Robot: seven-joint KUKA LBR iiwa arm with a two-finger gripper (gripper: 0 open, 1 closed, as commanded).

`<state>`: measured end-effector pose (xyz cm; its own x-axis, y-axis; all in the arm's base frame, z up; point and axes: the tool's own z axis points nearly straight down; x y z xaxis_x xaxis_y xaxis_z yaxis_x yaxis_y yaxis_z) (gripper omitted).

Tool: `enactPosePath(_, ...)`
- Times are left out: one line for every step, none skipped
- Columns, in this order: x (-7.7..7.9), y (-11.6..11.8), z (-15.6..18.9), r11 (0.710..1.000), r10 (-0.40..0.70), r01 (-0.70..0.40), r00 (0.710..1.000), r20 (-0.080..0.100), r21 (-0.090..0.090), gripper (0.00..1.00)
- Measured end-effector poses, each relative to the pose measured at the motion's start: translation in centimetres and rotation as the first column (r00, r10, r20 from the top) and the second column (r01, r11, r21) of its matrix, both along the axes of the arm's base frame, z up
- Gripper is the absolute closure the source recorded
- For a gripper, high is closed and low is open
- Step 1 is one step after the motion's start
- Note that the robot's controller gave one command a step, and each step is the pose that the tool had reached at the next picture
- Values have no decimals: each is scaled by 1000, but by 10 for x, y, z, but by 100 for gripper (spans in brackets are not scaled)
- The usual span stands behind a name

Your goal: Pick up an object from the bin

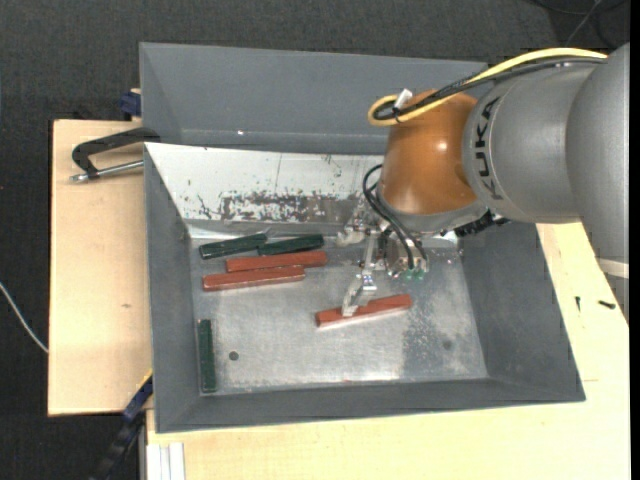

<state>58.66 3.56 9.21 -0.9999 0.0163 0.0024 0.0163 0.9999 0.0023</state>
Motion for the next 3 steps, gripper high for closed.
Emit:
enactPosePath(-7,1,-1,1000,11,-11,1000,8,-1,100)
enactPosePath(-7,1,-1,1000,11,-11,1000,8,-1,100)
enactPosePath(-10,-2,170,1000,-24,24,1000,12,0,100)
